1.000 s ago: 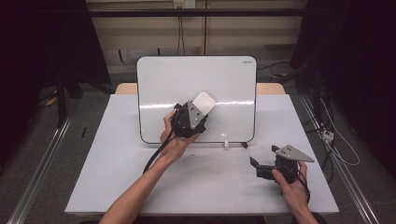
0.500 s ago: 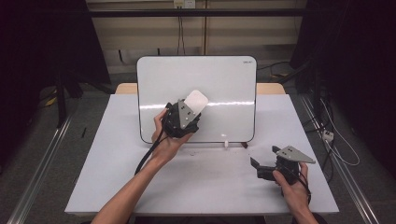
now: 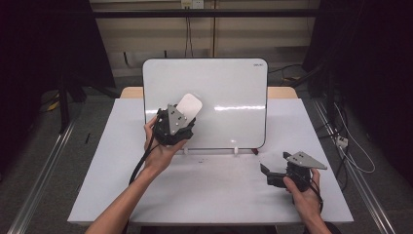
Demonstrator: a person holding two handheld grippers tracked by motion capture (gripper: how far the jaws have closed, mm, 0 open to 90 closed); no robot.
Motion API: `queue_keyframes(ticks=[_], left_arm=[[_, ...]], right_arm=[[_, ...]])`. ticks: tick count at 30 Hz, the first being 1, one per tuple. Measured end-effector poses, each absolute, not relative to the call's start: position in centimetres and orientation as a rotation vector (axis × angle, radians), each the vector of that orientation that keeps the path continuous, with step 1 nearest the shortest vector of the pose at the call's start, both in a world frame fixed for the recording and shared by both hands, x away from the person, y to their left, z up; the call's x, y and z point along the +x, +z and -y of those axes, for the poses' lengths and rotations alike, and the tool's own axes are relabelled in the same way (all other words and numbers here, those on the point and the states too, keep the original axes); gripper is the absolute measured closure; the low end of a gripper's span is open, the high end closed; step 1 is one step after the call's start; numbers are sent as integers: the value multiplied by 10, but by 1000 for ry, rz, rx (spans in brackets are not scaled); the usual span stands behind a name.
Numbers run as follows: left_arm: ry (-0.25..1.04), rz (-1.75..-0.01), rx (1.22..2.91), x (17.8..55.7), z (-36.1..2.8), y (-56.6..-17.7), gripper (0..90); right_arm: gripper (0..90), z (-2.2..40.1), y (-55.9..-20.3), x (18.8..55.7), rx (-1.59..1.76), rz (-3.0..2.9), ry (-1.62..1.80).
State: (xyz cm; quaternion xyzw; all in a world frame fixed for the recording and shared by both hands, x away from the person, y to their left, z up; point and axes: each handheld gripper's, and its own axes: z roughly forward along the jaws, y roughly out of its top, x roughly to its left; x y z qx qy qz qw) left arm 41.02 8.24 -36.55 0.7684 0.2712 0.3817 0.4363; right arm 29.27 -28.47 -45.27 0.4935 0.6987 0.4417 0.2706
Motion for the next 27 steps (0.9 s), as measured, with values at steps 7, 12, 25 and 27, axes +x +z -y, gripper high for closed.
queue_keyframes(ticks=[7,12,25,27], left_arm=[[979,-690,1930,408,-93,-360,311],[985,-705,1930,407,-106,-359,311],[1016,-773,1918,398,-135,-372,311],[1021,-775,1923,397,-139,-375,311]], right_arm=[[44,287,-454,292,1331,-1885,1193],[44,288,-454,291,1330,-1887,1196],[44,285,-454,293,1323,-1898,1202],[44,285,-454,292,1321,-1899,1203]])
